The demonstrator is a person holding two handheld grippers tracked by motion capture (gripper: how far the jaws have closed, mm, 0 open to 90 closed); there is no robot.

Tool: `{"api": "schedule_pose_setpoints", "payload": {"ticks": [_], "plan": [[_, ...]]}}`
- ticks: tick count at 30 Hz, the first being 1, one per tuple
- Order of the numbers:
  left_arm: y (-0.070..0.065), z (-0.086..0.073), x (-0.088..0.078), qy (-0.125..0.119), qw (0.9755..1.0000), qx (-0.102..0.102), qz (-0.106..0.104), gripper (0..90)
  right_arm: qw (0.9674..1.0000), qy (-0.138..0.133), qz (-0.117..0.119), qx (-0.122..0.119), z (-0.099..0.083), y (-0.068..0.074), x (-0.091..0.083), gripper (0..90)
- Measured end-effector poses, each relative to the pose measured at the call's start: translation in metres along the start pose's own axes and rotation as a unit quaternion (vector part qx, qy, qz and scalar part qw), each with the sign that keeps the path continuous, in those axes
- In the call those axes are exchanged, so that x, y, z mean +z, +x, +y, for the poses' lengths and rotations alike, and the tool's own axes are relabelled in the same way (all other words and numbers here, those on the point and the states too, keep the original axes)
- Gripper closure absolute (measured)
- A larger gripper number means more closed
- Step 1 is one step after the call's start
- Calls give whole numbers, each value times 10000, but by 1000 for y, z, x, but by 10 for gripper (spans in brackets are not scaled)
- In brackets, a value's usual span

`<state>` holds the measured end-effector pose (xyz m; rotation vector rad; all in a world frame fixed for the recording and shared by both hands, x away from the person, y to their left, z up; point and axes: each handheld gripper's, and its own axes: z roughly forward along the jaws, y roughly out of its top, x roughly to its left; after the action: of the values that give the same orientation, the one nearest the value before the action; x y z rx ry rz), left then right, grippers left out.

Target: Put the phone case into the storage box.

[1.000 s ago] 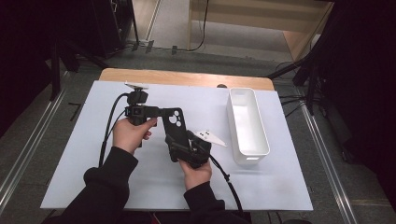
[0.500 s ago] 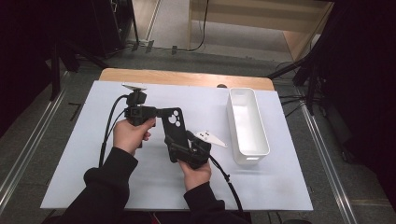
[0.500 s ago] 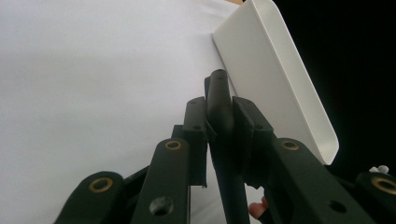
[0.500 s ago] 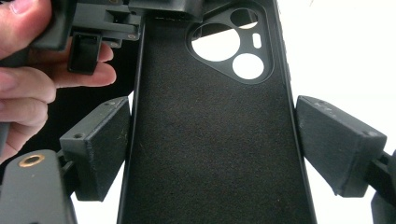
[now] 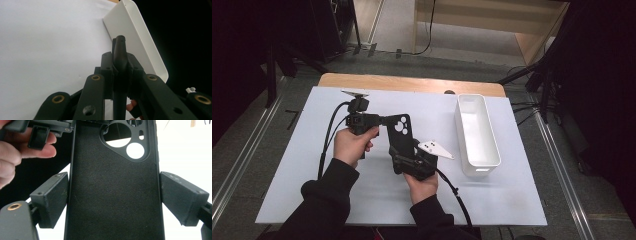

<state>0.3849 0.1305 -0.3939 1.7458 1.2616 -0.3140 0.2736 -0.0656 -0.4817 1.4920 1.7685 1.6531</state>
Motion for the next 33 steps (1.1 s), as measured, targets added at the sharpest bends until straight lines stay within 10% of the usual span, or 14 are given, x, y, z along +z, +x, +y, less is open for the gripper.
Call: {"api": "schedule_pose_setpoints", "payload": {"ticks": [14, 33], "plan": [[-11, 0, -11, -127, 9982, 541, 244, 788, 9960, 560, 457, -533, 30, -14, -12, 0], [-22, -10, -19, -676, 9820, 1682, 531, 786, 9876, 947, 826, -938, 50, -29, -26, 30]]}}
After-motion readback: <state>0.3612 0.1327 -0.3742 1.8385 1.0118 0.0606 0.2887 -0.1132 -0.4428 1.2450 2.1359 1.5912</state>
